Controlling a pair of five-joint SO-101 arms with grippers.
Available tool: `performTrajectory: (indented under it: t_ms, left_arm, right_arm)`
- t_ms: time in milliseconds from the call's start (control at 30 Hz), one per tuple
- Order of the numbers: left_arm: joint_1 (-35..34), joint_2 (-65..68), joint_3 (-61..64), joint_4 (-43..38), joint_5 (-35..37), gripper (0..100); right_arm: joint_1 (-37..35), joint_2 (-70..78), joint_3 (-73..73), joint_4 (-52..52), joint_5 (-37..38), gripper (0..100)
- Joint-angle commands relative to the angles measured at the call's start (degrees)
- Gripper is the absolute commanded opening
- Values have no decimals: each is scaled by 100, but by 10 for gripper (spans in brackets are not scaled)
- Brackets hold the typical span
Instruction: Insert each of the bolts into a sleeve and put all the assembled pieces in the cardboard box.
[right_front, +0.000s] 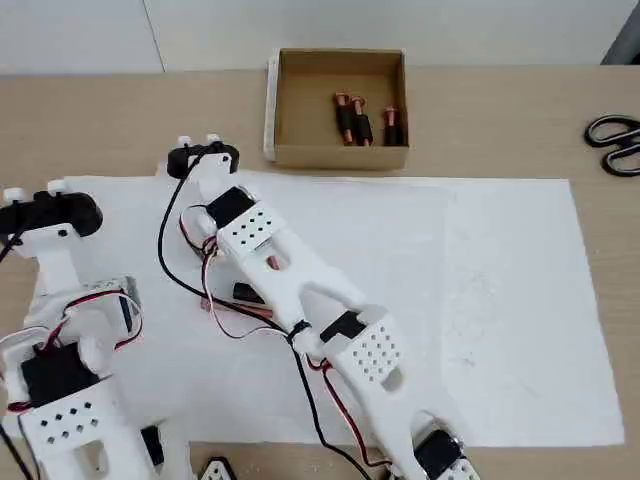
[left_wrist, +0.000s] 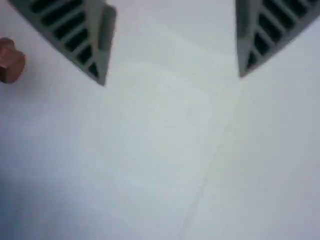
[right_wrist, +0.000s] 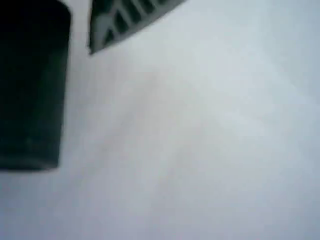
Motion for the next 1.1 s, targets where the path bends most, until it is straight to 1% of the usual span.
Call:
performTrajectory:
  t_ms: [0,200,633,833,900,1067]
  left_arm:
    - [9,-18,-22,9,-35,165]
    - [9,-18,-22,9,-35,165]
    - [18,9,-22,9,-35,165]
    - [18,9,-22,9,-35,165]
    - [18,9,-22,9,-35,165]
    - [18,9,-22,9,-35,165]
  right_arm:
    - [92,-31,-396,66,53,223]
    - [84,-31,-835,66,290,223]
    - [13,40,-844,4,299,222]
    - [-92,40,-835,-338,299,221]
    - [-101,92,-826,-374,299,201]
    - [-110,365,-835,-409,299,77]
